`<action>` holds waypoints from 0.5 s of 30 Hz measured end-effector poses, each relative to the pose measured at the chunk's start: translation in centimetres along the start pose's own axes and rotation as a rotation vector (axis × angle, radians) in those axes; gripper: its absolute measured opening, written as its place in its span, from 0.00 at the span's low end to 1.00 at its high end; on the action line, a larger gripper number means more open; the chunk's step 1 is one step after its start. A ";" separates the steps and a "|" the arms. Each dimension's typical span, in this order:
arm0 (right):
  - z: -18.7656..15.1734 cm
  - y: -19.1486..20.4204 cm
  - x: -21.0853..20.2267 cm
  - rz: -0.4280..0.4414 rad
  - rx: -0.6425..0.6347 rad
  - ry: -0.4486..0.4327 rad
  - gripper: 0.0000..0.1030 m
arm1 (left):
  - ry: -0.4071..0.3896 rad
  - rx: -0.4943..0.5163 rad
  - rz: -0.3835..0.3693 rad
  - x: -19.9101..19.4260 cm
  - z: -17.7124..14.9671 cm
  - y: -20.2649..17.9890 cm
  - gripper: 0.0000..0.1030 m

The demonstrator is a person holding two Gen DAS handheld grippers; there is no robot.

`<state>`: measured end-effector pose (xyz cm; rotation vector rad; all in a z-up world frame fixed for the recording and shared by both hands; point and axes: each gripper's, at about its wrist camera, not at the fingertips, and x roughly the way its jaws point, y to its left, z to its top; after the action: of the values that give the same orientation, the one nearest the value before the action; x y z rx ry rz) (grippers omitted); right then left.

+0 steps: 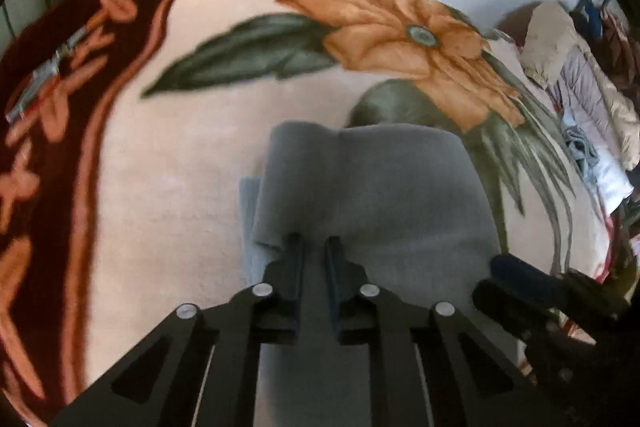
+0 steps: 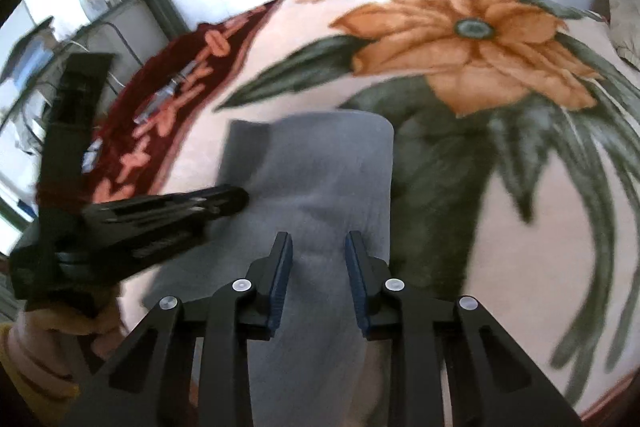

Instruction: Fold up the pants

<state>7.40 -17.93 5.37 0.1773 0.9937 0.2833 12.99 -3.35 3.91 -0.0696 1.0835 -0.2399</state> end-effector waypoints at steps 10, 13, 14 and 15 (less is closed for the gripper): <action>-1.4 1.3 -2.9 0.008 -0.004 -0.017 0.27 | -0.015 0.021 -0.034 -4.6 -3.2 -0.2 0.25; -2.9 2.6 -4.1 -0.007 -0.038 -0.017 0.27 | -0.014 0.011 -0.017 -5.7 -5.0 -0.3 0.36; -3.3 2.9 -4.2 -0.012 -0.039 -0.012 0.27 | -0.010 0.004 -0.009 -5.8 -5.7 -0.2 0.36; -3.9 3.1 -4.1 -0.015 -0.041 -0.001 0.27 | -0.003 0.002 -0.005 -5.7 -6.2 -0.1 0.37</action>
<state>1.55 -16.23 7.43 0.1325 0.9872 0.2892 4.98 -1.81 5.91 -0.0710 1.0801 -0.2447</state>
